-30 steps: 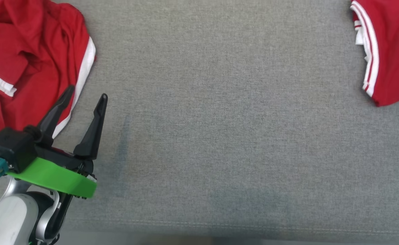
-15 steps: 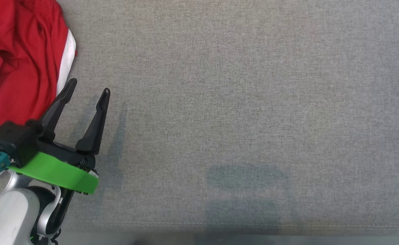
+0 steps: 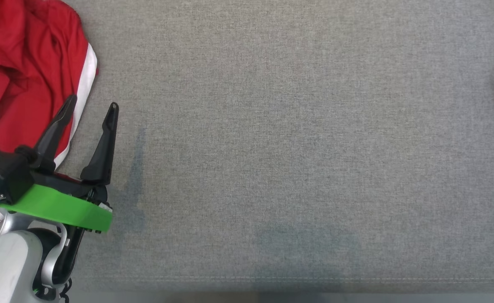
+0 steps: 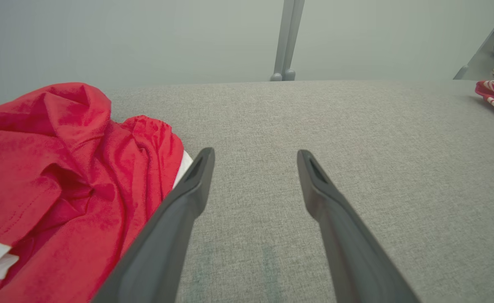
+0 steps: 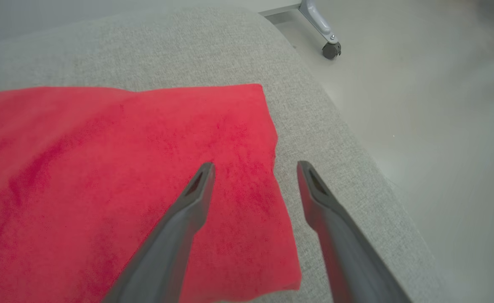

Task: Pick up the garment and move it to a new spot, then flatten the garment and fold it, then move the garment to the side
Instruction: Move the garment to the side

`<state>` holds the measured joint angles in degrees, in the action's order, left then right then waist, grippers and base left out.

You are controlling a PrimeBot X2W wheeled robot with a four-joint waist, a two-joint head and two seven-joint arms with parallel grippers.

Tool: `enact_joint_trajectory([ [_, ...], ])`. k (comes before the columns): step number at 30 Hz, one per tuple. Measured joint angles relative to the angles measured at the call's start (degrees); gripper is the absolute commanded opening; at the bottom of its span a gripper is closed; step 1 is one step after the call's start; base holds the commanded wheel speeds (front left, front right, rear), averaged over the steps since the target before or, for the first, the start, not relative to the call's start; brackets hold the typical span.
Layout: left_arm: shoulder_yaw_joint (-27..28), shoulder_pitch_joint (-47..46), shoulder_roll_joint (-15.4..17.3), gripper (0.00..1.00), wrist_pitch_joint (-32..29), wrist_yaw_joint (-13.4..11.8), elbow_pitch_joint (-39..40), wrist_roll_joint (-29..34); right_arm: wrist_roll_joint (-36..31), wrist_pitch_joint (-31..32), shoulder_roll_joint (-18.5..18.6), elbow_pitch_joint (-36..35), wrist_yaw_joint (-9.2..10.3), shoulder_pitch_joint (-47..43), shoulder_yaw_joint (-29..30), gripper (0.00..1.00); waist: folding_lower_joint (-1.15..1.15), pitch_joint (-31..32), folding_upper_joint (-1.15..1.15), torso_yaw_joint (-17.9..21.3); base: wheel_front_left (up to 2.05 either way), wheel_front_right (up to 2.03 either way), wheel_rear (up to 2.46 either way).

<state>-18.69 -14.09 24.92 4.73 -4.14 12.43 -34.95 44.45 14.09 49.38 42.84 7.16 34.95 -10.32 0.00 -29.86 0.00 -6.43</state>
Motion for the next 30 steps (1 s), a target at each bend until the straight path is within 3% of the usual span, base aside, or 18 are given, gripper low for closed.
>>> enact_joint_trajectory([
  [9,1.0,0.4,-2.3,1.00,3.7,-0.2,-4.6,-0.2,-4.0,-17.5,-3.1,-10.5,0.00,1.4,0.5,1.00,0.00,4.6,0.00,1.2,0.00,0.00,0.00],
  [14,1.8,3.0,-2.3,1.00,5.1,-0.7,-7.9,-0.1,-5.7,-23.3,-7.2,-16.4,0.00,-0.1,-1.2,1.00,0.00,8.2,0.00,1.8,0.00,0.00,0.00],
  [23,2.1,7.8,-2.5,1.00,7.4,-0.9,-13.4,0.0,-7.8,-28.2,-19.3,-20.3,0.01,-13.8,-5.6,1.00,0.00,16.0,0.00,3.7,0.00,0.00,0.00],
  [30,2.0,12.2,-2.7,1.00,8.0,-1.1,-16.6,0.6,-13.4,-28.2,-25.0,-19.9,0.01,-23.4,-9.8,1.00,0.00,21.6,0.00,5.6,0.00,0.00,0.00],
])
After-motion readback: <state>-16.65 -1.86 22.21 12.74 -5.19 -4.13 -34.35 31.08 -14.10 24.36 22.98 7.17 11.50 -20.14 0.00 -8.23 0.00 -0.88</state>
